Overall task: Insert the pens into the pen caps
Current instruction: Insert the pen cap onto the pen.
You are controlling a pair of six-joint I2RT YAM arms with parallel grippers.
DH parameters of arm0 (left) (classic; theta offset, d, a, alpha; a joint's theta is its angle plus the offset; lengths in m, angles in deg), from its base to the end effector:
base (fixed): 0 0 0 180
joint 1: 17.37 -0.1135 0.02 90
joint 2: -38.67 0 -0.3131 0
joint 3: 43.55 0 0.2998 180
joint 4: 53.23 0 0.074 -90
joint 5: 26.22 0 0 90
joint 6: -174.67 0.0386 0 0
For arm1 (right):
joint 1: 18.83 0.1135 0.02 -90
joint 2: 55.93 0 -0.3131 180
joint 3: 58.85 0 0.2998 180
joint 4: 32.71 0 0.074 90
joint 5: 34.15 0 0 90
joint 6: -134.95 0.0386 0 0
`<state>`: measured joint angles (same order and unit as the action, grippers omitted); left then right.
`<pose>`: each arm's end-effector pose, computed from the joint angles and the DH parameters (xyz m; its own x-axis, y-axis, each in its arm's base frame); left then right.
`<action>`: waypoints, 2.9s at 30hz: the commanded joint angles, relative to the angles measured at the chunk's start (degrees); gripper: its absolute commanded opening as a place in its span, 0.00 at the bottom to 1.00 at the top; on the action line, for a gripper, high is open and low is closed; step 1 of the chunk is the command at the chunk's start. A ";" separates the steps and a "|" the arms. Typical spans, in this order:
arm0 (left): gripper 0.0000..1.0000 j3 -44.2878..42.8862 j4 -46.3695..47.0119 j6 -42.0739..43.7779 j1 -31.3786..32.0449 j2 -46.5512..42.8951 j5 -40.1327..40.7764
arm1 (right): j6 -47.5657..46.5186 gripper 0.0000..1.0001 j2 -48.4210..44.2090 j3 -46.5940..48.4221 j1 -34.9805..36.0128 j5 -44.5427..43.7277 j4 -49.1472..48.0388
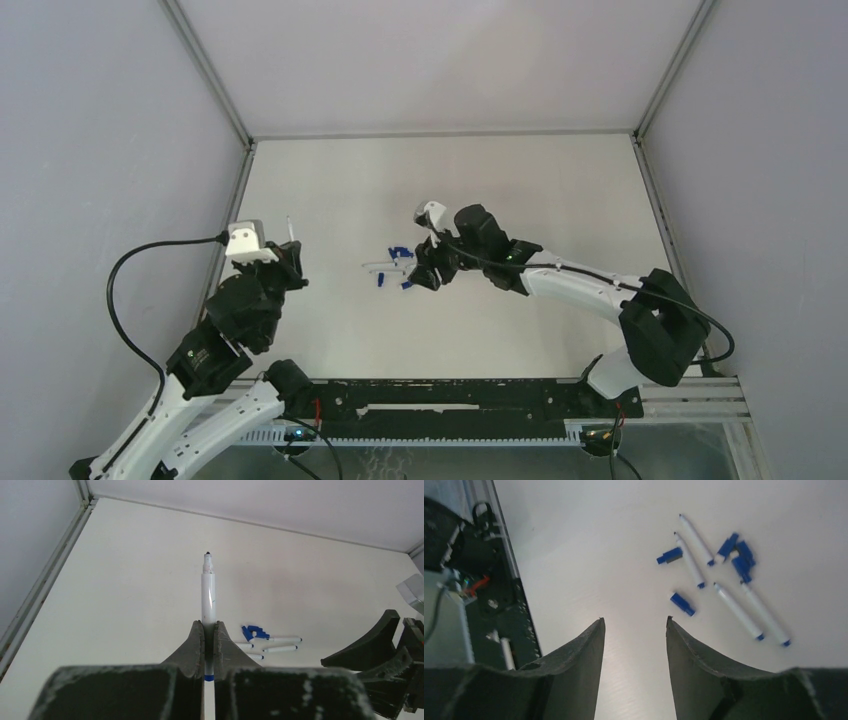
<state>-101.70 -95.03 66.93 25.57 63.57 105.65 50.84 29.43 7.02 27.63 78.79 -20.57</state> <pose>0.0822 -0.0413 0.3944 -0.1110 -0.2066 -0.9721 -0.0102 0.9783 -0.2068 0.2444 0.2790 0.2681 -0.4513 -0.3377 -0.8260 -0.8544 0.4307 0.2907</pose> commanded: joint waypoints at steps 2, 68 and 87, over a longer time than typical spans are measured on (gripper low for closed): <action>0.00 0.05 -0.79 -0.87 -0.37 0.39 3.18 | -29.69 0.55 0.22 4.02 2.63 9.24 -5.48; 0.00 0.95 -3.07 -3.58 -3.10 -2.73 4.03 | -67.91 0.47 39.35 43.58 6.41 -0.82 43.34; 0.00 0.99 -2.87 -3.51 -3.60 -2.66 3.36 | -67.59 0.42 42.69 45.18 6.02 -3.57 43.71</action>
<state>-101.70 -98.83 64.09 22.56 60.03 109.87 -16.35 70.13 50.41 33.66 76.69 23.74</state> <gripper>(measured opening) 0.029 0.428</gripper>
